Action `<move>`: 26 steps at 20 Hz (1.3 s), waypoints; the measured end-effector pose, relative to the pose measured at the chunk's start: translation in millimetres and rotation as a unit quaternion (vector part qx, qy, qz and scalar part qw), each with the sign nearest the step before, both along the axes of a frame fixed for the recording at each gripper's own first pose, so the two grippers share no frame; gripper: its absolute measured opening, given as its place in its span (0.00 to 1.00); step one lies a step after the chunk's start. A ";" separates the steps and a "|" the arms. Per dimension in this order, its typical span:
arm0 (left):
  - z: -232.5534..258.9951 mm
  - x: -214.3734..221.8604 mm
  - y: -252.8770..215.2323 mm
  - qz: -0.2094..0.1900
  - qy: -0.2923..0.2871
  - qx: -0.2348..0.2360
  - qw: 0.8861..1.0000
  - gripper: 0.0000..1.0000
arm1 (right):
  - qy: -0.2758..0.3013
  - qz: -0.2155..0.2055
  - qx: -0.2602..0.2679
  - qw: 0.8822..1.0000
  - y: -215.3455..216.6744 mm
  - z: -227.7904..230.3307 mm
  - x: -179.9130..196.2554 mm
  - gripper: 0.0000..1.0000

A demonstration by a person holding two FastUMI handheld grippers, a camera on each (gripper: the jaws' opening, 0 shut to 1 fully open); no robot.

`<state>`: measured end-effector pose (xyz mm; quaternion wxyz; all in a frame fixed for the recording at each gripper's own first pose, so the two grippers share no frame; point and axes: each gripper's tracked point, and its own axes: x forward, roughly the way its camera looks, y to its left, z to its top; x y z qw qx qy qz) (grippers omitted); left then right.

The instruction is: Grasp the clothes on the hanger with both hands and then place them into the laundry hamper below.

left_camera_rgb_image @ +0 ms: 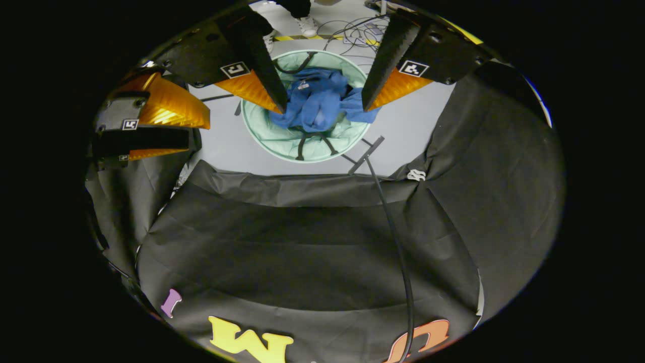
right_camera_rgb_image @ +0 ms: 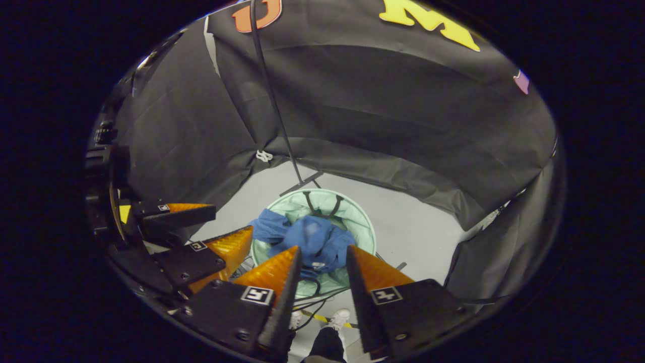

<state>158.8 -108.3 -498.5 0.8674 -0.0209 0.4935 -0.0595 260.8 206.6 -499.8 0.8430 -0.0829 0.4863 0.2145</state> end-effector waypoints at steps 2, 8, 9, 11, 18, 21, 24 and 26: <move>-0.8 -2.3 2.4 0.004 0.002 0.002 1.000 0.99 | 0.002 -0.013 0.003 1.000 -3.4 -2.7 -1.4 0.66; -2.2 -12.1 9.4 0.010 0.012 0.009 1.000 0.98 | -0.005 -0.030 -0.002 1.000 -10.7 -5.2 -4.0 0.81; -1.2 -15.1 9.0 0.009 0.014 0.006 1.000 0.98 | -0.005 -0.030 0.000 1.000 -10.6 -2.2 -7.9 0.80; 4.3 -16.2 12.8 0.007 0.005 0.014 1.000 0.98 | -0.014 -0.032 0.001 0.999 -14.2 2.5 -9.7 0.80; 9.9 -18.7 22.3 -0.008 -0.032 0.017 0.999 0.98 | -0.051 -0.065 0.001 0.997 -18.4 34.5 -36.9 0.80; 21.0 -13.8 24.6 -0.020 -0.057 0.025 0.998 0.98 | -0.077 -0.079 0.005 0.994 -29.0 59.4 -51.2 0.80; 33.1 -7.1 16.8 -0.029 -0.090 0.018 0.995 0.98 | -0.104 -0.082 0.016 0.991 -41.6 94.1 -65.2 0.80; 43.6 -2.4 8.7 -0.033 -0.117 0.010 0.993 0.98 | -0.127 -0.082 0.027 0.988 -57.3 119.4 -73.9 0.81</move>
